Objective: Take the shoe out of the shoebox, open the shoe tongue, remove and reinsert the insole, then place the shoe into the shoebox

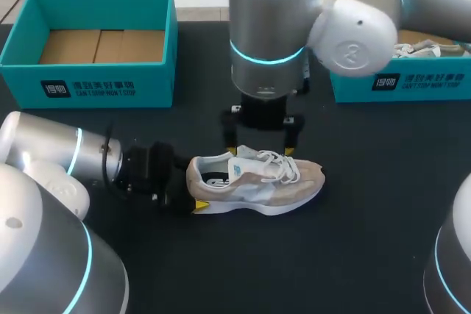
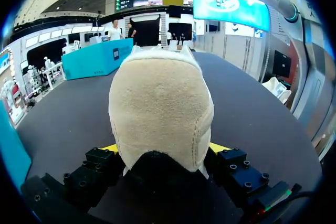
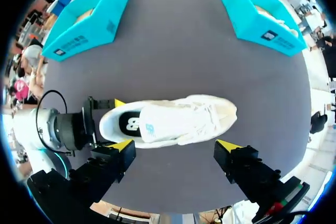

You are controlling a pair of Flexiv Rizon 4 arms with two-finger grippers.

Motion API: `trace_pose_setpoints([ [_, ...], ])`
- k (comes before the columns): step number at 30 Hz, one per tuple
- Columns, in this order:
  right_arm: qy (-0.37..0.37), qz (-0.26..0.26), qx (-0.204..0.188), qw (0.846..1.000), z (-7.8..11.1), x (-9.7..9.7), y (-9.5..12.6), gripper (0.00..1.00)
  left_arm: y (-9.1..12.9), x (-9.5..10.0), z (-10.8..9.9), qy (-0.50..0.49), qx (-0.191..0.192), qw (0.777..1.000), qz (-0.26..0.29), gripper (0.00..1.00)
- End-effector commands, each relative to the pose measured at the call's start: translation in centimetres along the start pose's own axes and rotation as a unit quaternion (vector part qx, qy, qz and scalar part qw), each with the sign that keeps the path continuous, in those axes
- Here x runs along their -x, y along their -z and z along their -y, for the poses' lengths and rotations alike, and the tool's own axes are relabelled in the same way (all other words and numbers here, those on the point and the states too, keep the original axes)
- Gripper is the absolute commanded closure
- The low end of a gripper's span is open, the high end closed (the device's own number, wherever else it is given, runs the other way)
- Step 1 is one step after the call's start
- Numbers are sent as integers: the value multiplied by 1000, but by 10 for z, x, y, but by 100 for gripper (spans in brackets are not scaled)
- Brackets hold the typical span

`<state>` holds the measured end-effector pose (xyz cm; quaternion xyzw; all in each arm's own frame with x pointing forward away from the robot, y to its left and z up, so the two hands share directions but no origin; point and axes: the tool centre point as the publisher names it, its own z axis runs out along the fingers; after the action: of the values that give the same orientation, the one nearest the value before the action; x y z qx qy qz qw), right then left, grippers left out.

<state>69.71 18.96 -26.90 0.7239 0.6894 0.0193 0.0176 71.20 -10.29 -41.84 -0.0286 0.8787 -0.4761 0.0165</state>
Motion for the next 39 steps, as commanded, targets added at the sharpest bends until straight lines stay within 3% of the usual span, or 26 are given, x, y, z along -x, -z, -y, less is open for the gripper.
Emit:
trace_pose_setpoints([
  [1, 1, 13, -5, 1000, -4, -11, -1, 0, -1, -1, -1, 0, 0, 1000, 0, 100],
  [17, 1, 13, -5, 1000, -4, -11, -1, 0, -1, -1, -1, 0, 0, 1000, 0, 100],
  [19, -10, 4, 13, 1000, -3, -13, -6, 0, -1, -1, -1, 0, 0, 1000, 0, 100],
  [22, -14, 30, 3, 999, -5, -16, -13, 0, -1, -1, -1, 0, 0, 1000, 0, 100],
  [29, 10, 26, -20, 999, -10, -31, -30, 0, -1, -1, -1, 0, 0, 1000, 0, 100],
  [32, 4, 58, -36, 998, -8, -35, -38, 0, -1, -1, -1, 0, 0, 1000, 0, 100],
  [39, -39, 101, -13, 994, -3, -33, -50, 0, -1, -1, -1, 0, 0, 1000, 0, 100],
])
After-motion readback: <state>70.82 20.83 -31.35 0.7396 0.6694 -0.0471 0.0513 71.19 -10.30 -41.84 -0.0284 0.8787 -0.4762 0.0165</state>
